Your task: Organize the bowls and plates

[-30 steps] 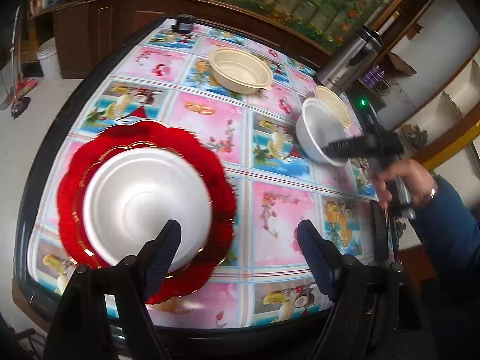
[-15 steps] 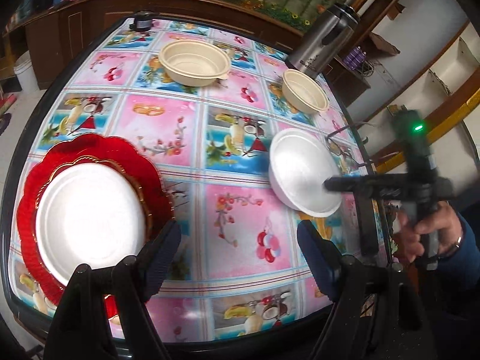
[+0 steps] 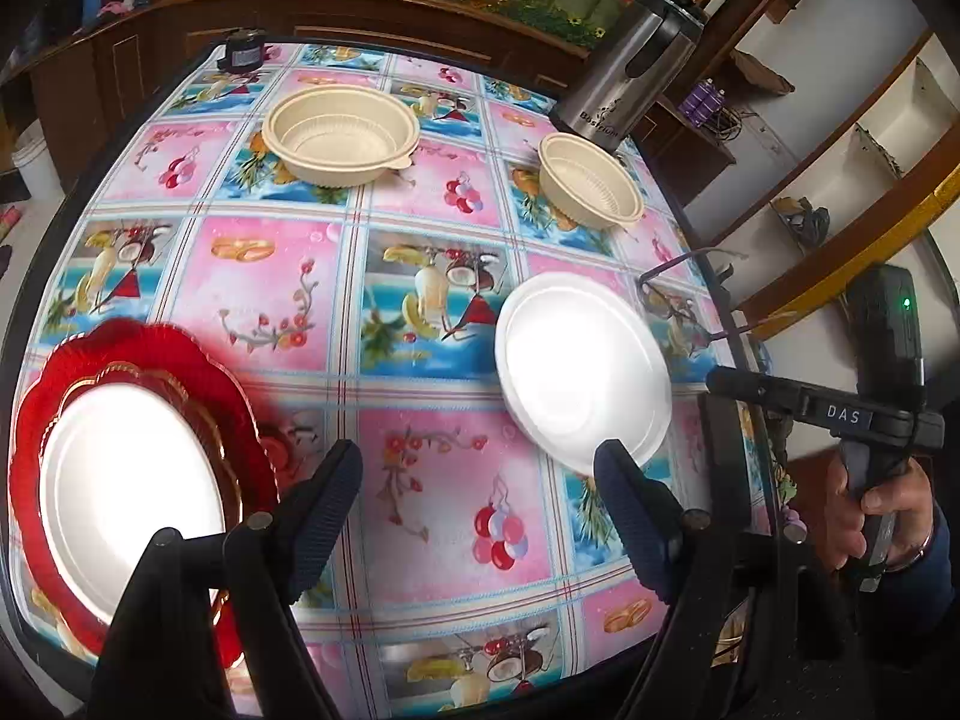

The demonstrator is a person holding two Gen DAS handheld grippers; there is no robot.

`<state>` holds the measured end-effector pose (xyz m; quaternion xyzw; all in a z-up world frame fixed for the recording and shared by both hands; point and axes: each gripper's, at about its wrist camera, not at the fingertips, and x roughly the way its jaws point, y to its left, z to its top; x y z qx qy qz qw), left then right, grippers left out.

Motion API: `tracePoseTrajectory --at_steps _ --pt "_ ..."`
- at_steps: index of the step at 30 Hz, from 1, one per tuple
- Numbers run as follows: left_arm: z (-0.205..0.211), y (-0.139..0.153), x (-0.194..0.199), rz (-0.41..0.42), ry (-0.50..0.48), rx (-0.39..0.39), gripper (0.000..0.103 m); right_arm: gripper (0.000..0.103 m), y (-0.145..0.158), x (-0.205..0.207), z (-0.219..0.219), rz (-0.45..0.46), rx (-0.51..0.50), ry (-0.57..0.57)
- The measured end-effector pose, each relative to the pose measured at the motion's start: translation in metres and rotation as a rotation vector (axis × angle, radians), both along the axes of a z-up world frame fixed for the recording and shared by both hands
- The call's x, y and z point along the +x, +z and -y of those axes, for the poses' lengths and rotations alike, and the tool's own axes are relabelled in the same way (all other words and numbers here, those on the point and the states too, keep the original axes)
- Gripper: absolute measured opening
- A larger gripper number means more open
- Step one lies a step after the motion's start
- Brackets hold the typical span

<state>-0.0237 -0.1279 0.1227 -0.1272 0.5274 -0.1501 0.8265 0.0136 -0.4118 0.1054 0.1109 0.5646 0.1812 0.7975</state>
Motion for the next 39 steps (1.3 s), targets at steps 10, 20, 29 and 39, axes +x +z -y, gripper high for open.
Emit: tracePoseTrajectory --at_steps 10,20,29,39 --pt "-0.058 0.036 0.035 0.050 0.069 0.035 0.079 0.055 0.036 0.092 -0.083 0.081 0.073 0.047" --pt "-0.115 0.025 0.045 0.022 0.110 -0.018 0.079 0.055 -0.043 0.226 -0.165 -0.065 -0.002 -0.077" --pt "-0.138 0.010 0.055 -0.007 0.111 -0.033 0.079 0.014 -0.068 0.243 -0.190 -0.136 -0.015 -0.025" --pt "-0.114 -0.014 0.110 -0.065 0.079 0.028 0.079 0.012 -0.059 0.175 -0.172 -0.221 -0.134 0.220"
